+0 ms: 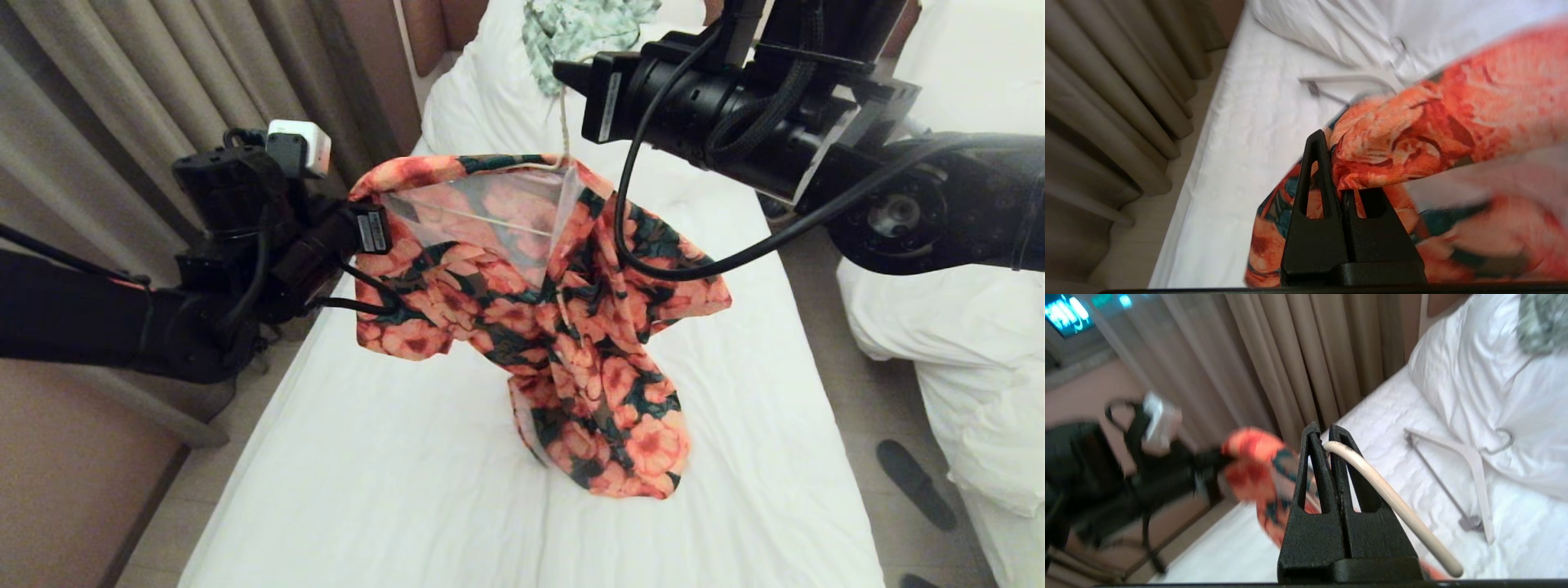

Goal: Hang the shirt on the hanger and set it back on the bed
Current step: Take the clothes hanger out of the clothes

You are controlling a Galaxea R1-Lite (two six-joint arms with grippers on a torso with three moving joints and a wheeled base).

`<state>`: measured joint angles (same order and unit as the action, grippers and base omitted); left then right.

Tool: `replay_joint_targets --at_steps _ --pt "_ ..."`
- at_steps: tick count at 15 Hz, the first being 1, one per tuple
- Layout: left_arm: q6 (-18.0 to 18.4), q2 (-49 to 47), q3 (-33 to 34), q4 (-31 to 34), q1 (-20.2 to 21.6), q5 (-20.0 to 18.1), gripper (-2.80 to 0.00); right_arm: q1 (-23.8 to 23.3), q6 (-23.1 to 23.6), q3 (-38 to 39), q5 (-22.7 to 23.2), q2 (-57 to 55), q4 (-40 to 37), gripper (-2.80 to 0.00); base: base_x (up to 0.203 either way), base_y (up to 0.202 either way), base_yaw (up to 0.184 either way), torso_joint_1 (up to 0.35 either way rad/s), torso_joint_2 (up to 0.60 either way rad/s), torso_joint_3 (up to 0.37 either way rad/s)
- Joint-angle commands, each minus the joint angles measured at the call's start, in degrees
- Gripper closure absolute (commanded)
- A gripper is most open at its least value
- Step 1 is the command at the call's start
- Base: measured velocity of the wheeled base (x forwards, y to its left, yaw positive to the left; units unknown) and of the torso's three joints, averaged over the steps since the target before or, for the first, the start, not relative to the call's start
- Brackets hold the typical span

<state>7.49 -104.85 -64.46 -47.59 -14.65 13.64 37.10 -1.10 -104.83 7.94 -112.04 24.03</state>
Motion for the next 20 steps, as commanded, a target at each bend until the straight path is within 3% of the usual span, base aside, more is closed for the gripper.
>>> replay_joint_targets --at_steps 1,8,9,10,12,16,20 --pt "-2.11 -0.36 -1.72 -1.15 0.48 1.09 0.00 0.08 0.04 0.68 0.06 -0.34 0.10 0.00 0.000 0.000 0.000 0.000 0.00 0.000" --pt "-2.30 -1.33 -2.16 -1.90 0.68 1.31 0.00 -0.09 0.04 0.68 -0.21 -0.54 0.14 0.00 0.000 0.000 0.000 0.000 0.00 0.000" --pt "-2.22 -1.14 -1.91 -2.35 0.68 1.39 -0.20 -0.09 0.04 0.68 -0.73 -0.54 0.14 0.00 0.000 0.000 0.000 0.000 0.00 0.000" --pt "-2.22 -0.88 -1.90 -2.60 0.68 1.39 -2.80 -0.09 0.04 0.68 -0.73 -0.58 0.14 0.00 0.000 0.000 0.000 0.000 0.00 0.000" --pt "-2.19 -0.67 -1.99 -2.68 1.37 1.35 -2.80 -0.09 0.13 0.68 -0.73 -0.78 0.14 0.00 0.000 0.000 0.000 0.000 0.00 0.000" --pt "-2.47 3.04 -2.89 -2.08 6.82 -0.51 -2.80 -0.07 0.14 0.31 -0.81 -1.91 0.14 0.00 0.000 0.000 0.000 0.000 0.00 0.000" --pt "-3.01 3.17 -3.12 -1.99 7.09 -0.54 -2.80 -0.09 0.31 -0.20 -1.17 -2.83 0.67 0.00 0.000 0.000 0.000 0.000 0.00 0.000"
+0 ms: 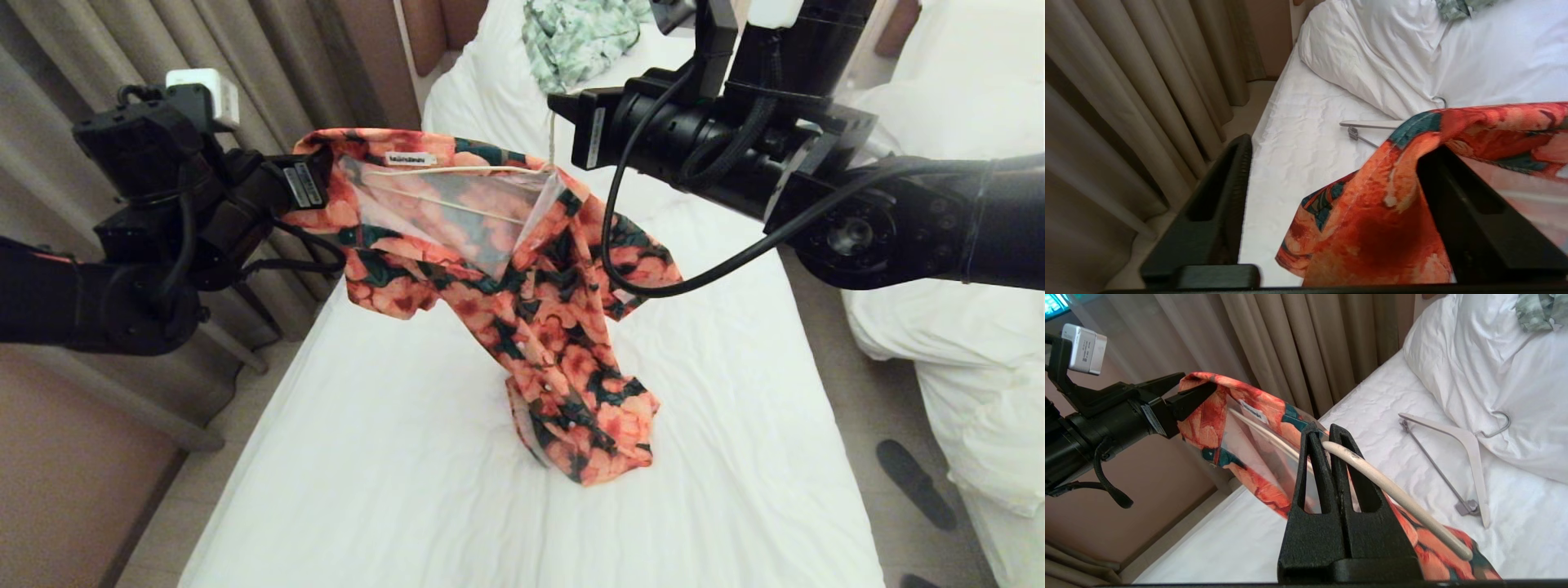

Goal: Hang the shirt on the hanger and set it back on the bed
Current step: Take the clothes hanger out of the clothes

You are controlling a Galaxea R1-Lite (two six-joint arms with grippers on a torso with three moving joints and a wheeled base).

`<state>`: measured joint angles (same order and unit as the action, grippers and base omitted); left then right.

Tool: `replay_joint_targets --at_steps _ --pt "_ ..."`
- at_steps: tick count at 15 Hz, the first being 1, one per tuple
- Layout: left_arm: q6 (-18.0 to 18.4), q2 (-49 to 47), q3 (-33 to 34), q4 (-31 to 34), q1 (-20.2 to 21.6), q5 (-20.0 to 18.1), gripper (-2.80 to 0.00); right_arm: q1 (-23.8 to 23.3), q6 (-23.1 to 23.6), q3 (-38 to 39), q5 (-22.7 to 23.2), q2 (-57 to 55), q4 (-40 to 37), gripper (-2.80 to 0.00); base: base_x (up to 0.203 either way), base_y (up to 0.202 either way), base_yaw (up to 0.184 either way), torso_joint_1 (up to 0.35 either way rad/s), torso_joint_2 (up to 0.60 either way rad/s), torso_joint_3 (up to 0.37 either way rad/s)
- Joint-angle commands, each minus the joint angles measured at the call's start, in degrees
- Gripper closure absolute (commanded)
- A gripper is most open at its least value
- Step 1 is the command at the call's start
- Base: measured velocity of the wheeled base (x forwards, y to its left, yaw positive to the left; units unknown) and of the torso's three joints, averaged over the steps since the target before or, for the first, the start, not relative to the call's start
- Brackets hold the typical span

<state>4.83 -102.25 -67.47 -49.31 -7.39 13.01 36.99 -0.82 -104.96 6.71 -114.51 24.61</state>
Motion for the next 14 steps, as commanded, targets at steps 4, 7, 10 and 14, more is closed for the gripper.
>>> replay_joint_targets --at_steps 4,7,10,14 --pt "-1.87 1.65 0.24 2.64 -2.40 0.00 -2.80 0.10 0.03 -0.68 -0.11 -0.72 0.53 0.00 0.000 0.000 0.000 0.000 0.00 0.000" --pt "-1.93 2.59 0.90 2.89 -2.81 -1.28 -2.80 0.10 0.03 -0.68 -0.11 -0.72 0.53 0.00 0.000 0.000 0.000 0.000 0.00 0.000" --pt "-2.02 3.13 0.95 2.89 -2.37 -1.89 -2.80 -0.01 0.03 -0.64 -0.12 -1.73 0.76 0.00 0.000 0.000 0.000 0.000 0.00 0.000" --pt "-2.08 3.07 0.25 2.89 -0.03 -1.76 0.00 -0.07 -0.41 -0.51 -0.89 -7.43 8.02 0.00 0.000 0.000 0.000 0.000 0.00 0.000"
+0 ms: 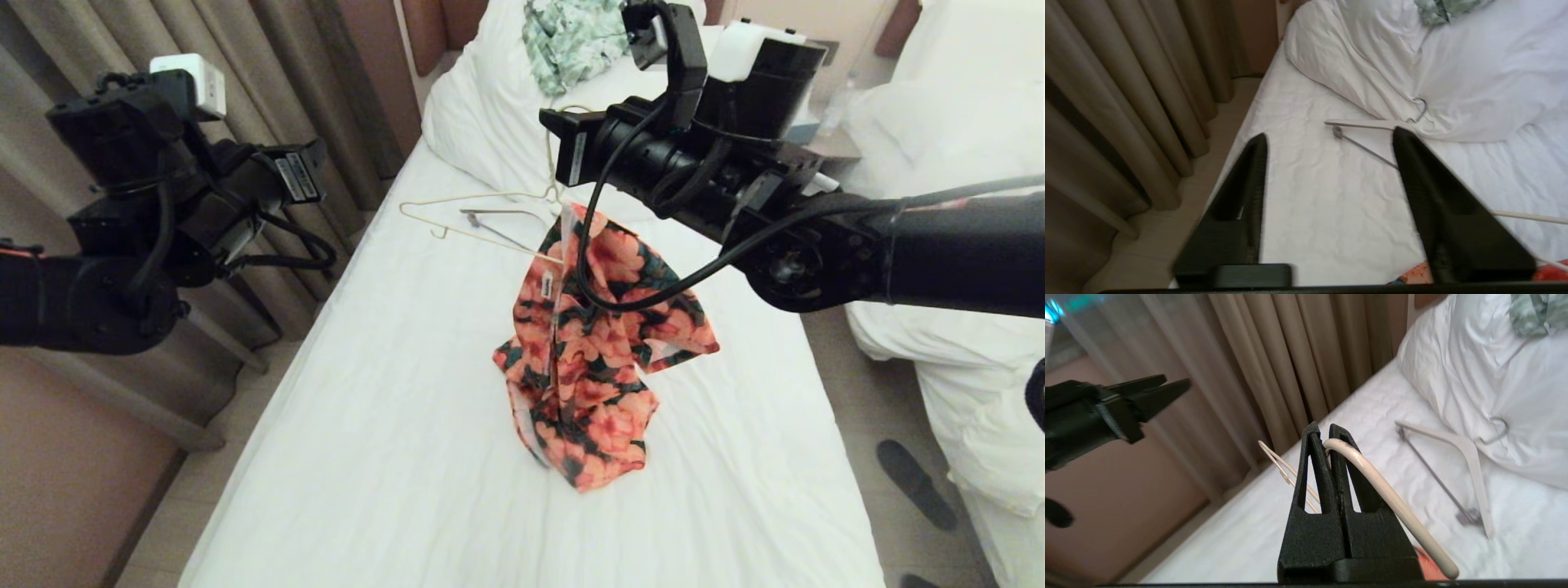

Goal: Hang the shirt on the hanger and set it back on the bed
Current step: Take the clothes hanger out of the clothes, then place the hanger on the bed

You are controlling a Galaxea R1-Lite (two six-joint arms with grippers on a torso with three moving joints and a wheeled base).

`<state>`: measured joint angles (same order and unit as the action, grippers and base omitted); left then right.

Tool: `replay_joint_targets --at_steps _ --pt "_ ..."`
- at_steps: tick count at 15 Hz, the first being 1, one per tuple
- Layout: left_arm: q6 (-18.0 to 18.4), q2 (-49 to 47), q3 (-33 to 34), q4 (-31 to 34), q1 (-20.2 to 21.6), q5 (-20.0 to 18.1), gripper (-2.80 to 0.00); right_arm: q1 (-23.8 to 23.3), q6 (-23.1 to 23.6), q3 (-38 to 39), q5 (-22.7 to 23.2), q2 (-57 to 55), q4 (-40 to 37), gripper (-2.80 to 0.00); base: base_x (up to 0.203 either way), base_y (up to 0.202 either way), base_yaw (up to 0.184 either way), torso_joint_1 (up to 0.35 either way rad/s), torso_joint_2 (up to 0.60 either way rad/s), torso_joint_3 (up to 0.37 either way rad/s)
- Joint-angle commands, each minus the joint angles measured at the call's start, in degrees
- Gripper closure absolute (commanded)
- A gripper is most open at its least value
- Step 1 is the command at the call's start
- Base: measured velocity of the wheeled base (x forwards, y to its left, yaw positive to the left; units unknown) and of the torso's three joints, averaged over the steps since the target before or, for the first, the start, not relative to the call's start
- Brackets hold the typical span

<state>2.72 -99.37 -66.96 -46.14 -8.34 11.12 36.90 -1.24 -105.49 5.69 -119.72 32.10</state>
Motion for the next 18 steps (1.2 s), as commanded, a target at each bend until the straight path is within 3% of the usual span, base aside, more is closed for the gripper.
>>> replay_joint_targets --at_steps 1,4,7,11,16,18 --pt "0.09 0.28 -0.74 -0.27 1.91 0.19 0.00 0.06 -0.43 0.07 -0.09 -3.89 3.11 0.00 0.000 0.000 0.000 0.000 0.00 0.000" --pt "0.01 1.01 -1.77 1.40 3.85 0.13 0.00 0.55 -7.39 -1.47 -4.79 -10.63 12.40 0.00 0.000 0.000 0.000 0.000 0.00 0.000" --pt "0.01 1.10 -1.77 1.41 4.03 -0.05 0.00 2.20 -13.55 -2.27 -15.90 -14.46 23.74 0.00 0.000 0.000 0.000 0.000 0.00 0.000" --pt "0.01 1.36 -1.69 1.32 4.03 -0.05 0.00 5.34 -17.24 -2.01 -19.07 -14.14 25.82 0.00 0.000 0.000 0.000 0.000 0.00 0.000" --pt "0.01 1.72 -1.51 1.32 3.76 -0.05 0.00 6.17 -16.76 -2.01 -20.73 -14.13 25.63 0.00 0.000 0.000 0.000 0.000 0.00 0.000" --pt "0.04 1.88 -1.48 1.26 3.68 0.04 0.00 5.62 -11.66 0.37 -20.99 -13.89 24.61 0.00 0.000 0.000 0.000 0.000 0.00 0.000"
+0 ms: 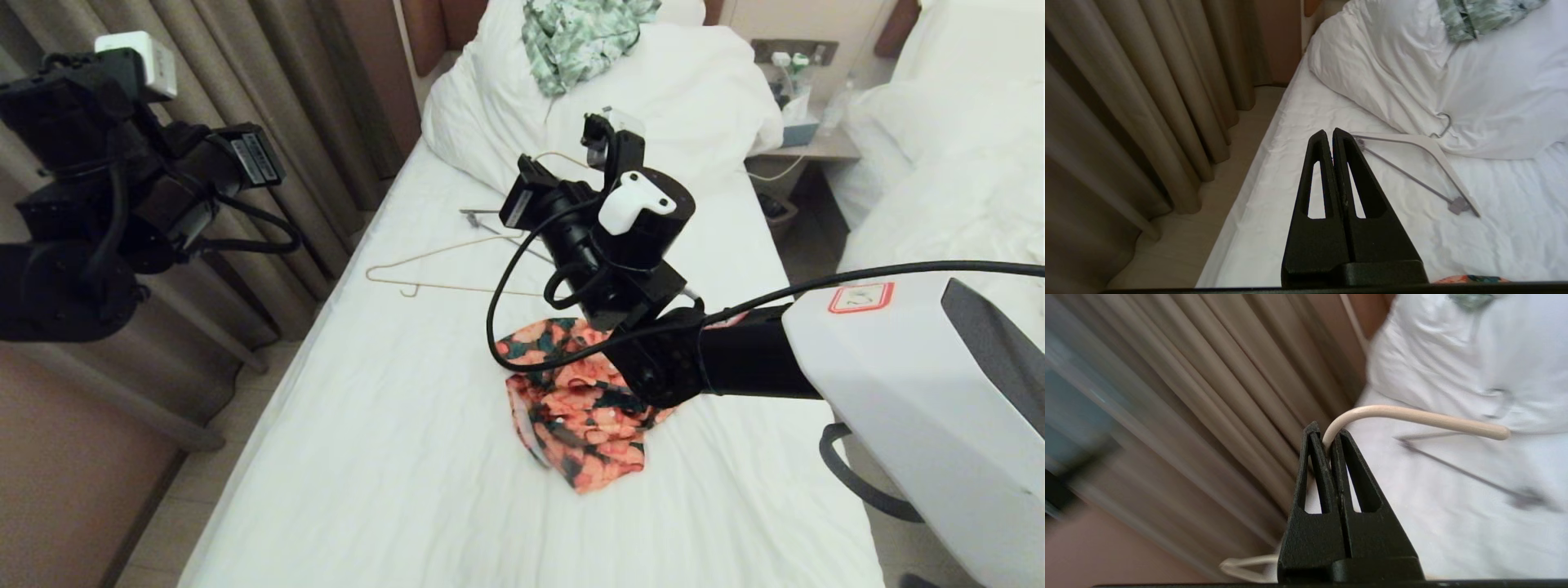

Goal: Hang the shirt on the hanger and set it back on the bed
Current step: Place the hanger on the bed

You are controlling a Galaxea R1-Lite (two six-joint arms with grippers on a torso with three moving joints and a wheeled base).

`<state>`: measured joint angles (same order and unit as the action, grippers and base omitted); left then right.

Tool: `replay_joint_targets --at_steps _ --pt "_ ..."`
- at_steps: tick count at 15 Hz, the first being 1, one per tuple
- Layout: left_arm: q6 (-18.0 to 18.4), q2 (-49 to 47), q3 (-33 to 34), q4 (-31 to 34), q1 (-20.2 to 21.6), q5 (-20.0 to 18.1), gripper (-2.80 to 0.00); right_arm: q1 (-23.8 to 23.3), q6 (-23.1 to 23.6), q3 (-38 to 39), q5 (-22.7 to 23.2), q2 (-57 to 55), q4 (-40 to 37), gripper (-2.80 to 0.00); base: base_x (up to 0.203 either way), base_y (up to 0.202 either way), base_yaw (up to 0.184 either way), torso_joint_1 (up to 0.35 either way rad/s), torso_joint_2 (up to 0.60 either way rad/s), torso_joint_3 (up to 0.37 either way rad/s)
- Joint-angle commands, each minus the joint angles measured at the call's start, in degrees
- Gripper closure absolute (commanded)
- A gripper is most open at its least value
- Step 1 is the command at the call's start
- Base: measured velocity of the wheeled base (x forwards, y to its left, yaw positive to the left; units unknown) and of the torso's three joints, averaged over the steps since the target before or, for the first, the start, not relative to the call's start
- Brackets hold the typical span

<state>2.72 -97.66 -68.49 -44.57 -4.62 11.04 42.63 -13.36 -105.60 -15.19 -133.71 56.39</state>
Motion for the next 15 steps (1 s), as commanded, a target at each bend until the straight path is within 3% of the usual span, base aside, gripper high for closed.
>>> replay_joint_targets --at_steps 1,6,8,15 --pt "0.05 0.59 0.11 -0.22 -0.04 0.07 0.00 -1.03 1.92 3.73 -0.09 0.80 0.03 0.00 0.000 0.000 0.000 0.000 0.00 0.000" --pt "0.01 1.24 0.20 -0.22 0.14 0.03 0.00 -7.14 5.79 15.70 0.32 5.13 -15.60 0.00 0.000 0.000 0.000 0.000 0.00 0.000" --pt "0.05 1.82 0.46 -0.17 0.05 0.03 0.00 -7.98 5.88 18.16 0.41 4.66 -17.18 0.00 0.000 0.000 0.000 0.000 0.00 0.000" --pt "-0.11 4.41 0.37 -0.08 0.22 -0.06 0.00 -11.50 5.80 14.78 0.38 -5.35 -28.41 0.00 0.000 0.000 0.000 0.000 0.00 0.000"
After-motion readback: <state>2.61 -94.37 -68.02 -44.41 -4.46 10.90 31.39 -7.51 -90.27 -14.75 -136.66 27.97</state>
